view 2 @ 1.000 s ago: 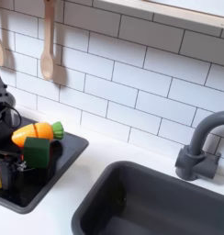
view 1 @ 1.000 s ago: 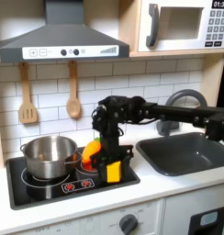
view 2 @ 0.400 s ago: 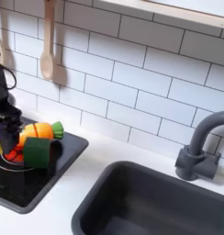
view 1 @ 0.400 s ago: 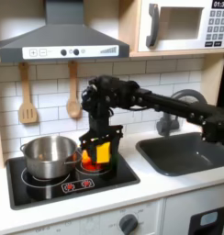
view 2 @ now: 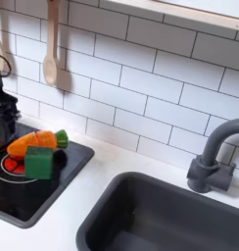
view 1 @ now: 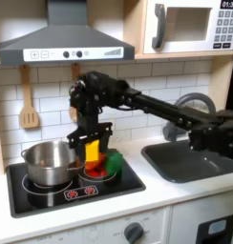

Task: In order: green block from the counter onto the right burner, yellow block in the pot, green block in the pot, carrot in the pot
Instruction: 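Put the yellow block in the pot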

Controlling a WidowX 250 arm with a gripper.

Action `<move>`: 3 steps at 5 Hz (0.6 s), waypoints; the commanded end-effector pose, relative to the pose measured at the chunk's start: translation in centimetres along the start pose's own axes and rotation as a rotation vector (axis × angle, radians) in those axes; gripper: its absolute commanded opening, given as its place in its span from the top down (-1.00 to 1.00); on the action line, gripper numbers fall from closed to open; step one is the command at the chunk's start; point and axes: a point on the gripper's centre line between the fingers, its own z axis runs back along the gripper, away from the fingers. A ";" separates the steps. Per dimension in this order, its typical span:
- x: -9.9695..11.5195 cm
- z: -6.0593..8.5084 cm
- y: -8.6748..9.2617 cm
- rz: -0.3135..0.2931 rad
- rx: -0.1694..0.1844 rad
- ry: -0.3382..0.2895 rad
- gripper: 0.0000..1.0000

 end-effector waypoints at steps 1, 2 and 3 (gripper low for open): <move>2.0 1.5 1.1 0.025 0.013 -0.046 1.00; 2.5 0.8 1.3 0.032 0.013 -0.031 1.00; 2.6 0.0 2.3 0.069 0.018 -0.008 1.00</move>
